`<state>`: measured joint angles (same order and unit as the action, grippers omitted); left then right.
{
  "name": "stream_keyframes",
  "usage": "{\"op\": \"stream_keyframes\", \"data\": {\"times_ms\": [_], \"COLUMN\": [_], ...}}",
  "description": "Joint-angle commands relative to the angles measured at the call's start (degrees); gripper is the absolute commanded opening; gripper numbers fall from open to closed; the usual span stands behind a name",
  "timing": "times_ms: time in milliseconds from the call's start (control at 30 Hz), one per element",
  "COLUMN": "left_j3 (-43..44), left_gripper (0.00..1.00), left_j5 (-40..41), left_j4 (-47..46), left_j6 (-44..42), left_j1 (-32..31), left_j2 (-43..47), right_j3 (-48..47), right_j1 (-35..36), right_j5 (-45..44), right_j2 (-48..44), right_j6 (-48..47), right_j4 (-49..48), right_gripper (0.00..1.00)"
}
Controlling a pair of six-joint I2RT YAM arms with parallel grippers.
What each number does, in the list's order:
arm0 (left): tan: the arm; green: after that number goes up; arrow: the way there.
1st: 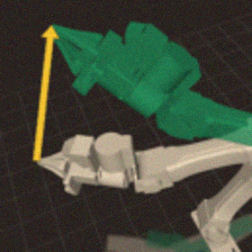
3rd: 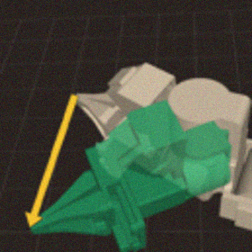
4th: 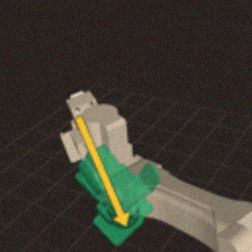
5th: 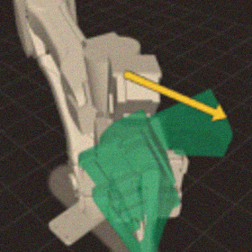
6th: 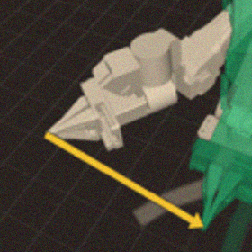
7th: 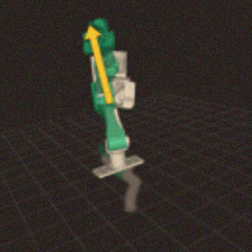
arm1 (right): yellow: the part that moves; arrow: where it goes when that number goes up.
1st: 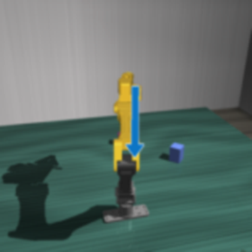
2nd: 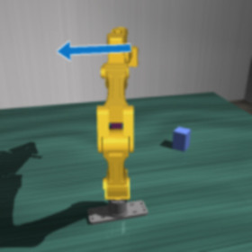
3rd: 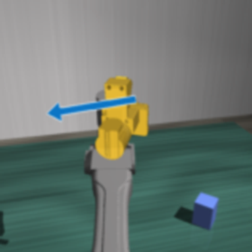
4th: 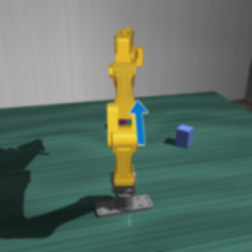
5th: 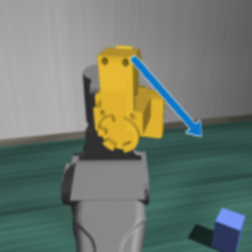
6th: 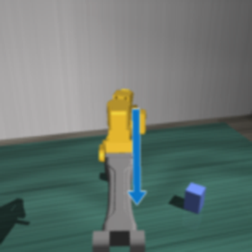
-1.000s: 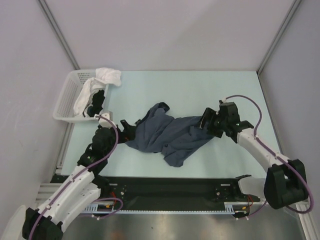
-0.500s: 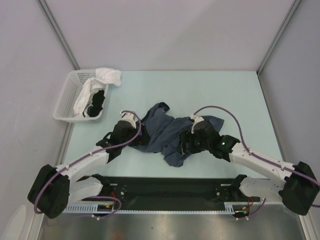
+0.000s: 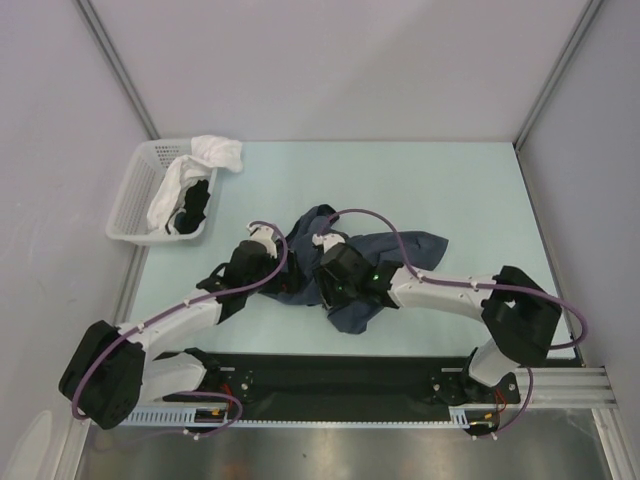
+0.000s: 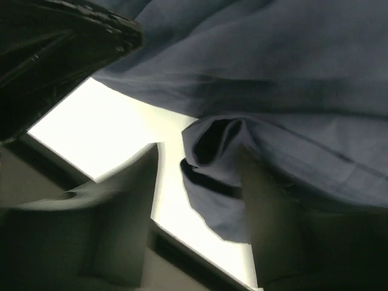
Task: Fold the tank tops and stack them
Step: Flatten the tank top out
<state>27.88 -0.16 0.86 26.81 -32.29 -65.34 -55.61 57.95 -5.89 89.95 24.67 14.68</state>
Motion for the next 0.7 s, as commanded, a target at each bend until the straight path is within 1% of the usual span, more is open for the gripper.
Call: {"op": "stream_keyframes", "data": {"times_ms": [0, 33, 67, 100, 133, 233, 267, 300, 333, 367, 400, 433, 467, 500, 533, 567, 600, 667], "left_j3": [2.27, 2.27, 2.27, 2.44, 2.44, 2.53, 2.44, 2.62, 2.71, 2.88, 3.41, 3.76, 4.02, 4.81, 5.25, 5.87, 7.0, 8.68], "left_gripper": [1.0, 1.0, 1.0, 1.0, 1.0, 1.0, 1.0, 1.0, 1.0, 1.0, 1.0, 1.0, 1.0, 1.0, 1.0, 1.0, 1.0, 1.0], "left_j5": [-2.21, -2.91, -3.17, -3.52, -3.7, -4.49, -4.58, -4.76, -4.93, -5.02, -4.85, -4.76, -4.84, -4.41, -3.97, -3.36, -2.05, -0.11], "left_j4": [-2.88, -3.15, -3.15, -3.24, -3.32, -3.67, -3.76, -3.85, -3.94, -3.94, -3.85, -3.68, -3.68, -3.5, -2.8, -2.19, -1.31, 1.59], "left_j6": [-1.76, -1.67, -1.76, -1.85, -1.85, -2.2, -2.37, -2.55, -2.72, -2.81, -2.81, -2.9, -2.9, -2.9, -2.9, -2.81, -2.73, -2.38], "left_j1": [-0.31, -0.31, -0.31, -0.31, -0.31, -0.49, -0.66, -0.75, -0.93, -1.19, -1.45, -1.72, -2.07, -2.25, -2.42, -2.51, -2.51, -2.51], "left_j2": [-0.31, -0.4, -0.57, -0.84, -0.93, -1.1, -1.19, -1.37, -1.45, -1.63, -2.15, -2.59, -3.03, -3.91, -4.35, -4.7, -5.23, -5.5], "right_j3": [-3.62, -3.36, -3.27, -3.01, -2.22, 0.5, 3.12, 4.45, 6.2, 9.09, 10.77, 12.18, 13.24, 15.86, 17.02, 17.81, 18.52, 18.7], "right_j1": [1.11, 1.2, 1.28, 1.46, 1.98, 3.92, 4.01, 4.18, 4.18, 4.1, 4.18, 4.36, 4.71, 6.54, 7.78, 8.83, 10.06, 12.0], "right_j5": [-4.92, -5.18, -5.44, -6.14, -8.33, -11.86, -11.95, -11.69, -10.56, -10.28, -10.19, -10.45, -11.24, -11.68, -12.47, -13.78, -15.45, -20.2], "right_j2": [2.59, 3.21, 3.12, 2.69, 0.42, -5.91, -11.24, -13.9, -16.36, -21.43, -23.57, -25.77, -27.62, -31.64, -33.77, -35.62, -39.38, -42.56], "right_j6": [-2.25, -2.25, -2.08, -1.38, -1.03, 1.6, 3.01, 4.33, 7.64, 9.85, 12.22, 19.12, 22.85, 26.54, 28.75, 34.78, 37.27, 43.06], "right_j4": [-0.18, -0.18, 0.0, 1.04, 1.66, 5.09, 6.32, 8.94, 10.44, 12.03, 15.87, 18.17, 20.8, 24.31, 25.39, 27.14, 31.34, 35.05], "right_gripper": [0.44, 0.36, 0.24, 0.09, 0.01, 0.0, 0.0, 0.0, 0.0, 0.0, 0.0, 0.0, 0.0, 0.0, 0.0, 0.0, 0.0, 0.0]}}
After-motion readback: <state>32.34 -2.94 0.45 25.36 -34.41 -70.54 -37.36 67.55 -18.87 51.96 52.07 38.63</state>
